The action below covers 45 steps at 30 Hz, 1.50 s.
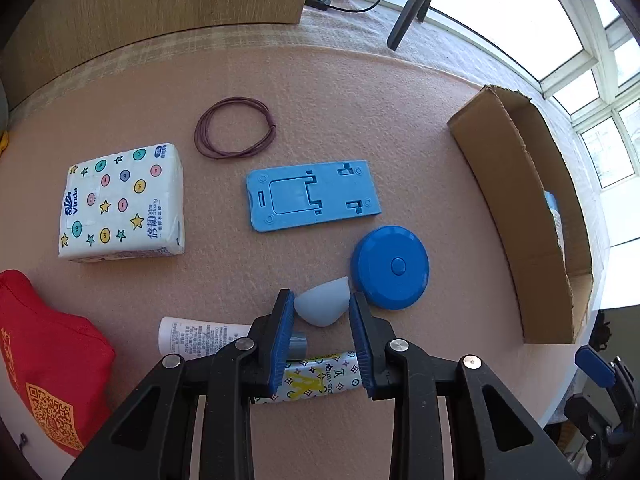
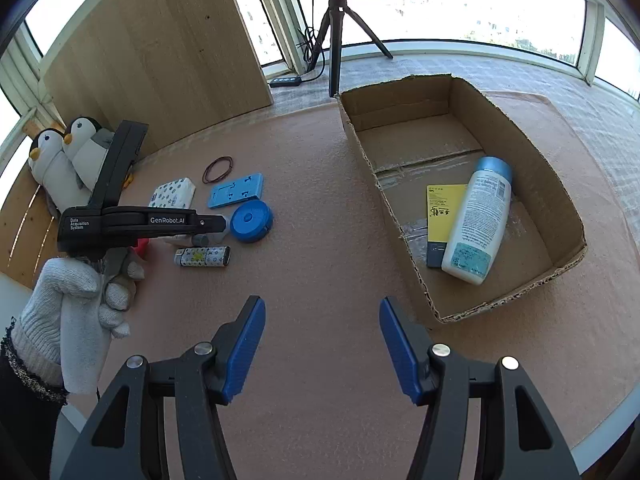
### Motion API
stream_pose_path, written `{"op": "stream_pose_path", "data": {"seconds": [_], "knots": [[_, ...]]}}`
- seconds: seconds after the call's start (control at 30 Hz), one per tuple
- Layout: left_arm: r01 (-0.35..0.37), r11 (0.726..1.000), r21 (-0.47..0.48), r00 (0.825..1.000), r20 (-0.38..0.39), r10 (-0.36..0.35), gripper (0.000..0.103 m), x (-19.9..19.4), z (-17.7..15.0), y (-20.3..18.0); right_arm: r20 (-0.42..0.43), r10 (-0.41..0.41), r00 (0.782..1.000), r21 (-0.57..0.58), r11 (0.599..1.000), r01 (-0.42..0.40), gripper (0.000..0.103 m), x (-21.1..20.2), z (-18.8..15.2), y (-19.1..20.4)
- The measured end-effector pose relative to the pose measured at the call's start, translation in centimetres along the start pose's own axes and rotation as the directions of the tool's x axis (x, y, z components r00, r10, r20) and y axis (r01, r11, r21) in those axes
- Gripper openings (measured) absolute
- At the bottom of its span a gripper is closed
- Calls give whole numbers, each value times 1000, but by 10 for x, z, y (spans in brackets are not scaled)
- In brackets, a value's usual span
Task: Organize objects
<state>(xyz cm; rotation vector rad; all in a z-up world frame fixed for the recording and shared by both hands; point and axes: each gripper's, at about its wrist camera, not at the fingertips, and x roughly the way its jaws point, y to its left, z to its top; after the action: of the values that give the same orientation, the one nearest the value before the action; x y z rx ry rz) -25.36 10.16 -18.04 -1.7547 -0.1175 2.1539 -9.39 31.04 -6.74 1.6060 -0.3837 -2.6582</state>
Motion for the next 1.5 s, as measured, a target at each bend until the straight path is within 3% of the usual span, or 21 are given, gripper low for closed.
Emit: {"op": "stream_pose_path", "data": {"seconds": [0.63,0.87,1.0,1.13,1.23,1.5], "knots": [[46,993,105,999,14,-48,28,-16,-83,-18,-12,17,1000,-18,1000,-17,56,6,-3,14],[-57,992,115,998,42,52,24,-29,-103,0,-9,22,1000,-24,999,-23,56,4,-4,15],[-57,996,69,997,59,53,24,-40,-99,14,-12,25,1000,-26,999,-26,56,6,-5,15],[-19,997,80,993,116,10,24,-56,-84,3,-17,31,999,-25,999,-32,56,9,-3,16],[-19,995,98,991,135,5,25,-56,-64,-10,-21,33,999,-33,999,-34,56,11,-3,18],[46,998,36,993,106,-49,24,-33,-1,-16,-21,40,999,-33,999,-40,56,10,-2,17]]}}
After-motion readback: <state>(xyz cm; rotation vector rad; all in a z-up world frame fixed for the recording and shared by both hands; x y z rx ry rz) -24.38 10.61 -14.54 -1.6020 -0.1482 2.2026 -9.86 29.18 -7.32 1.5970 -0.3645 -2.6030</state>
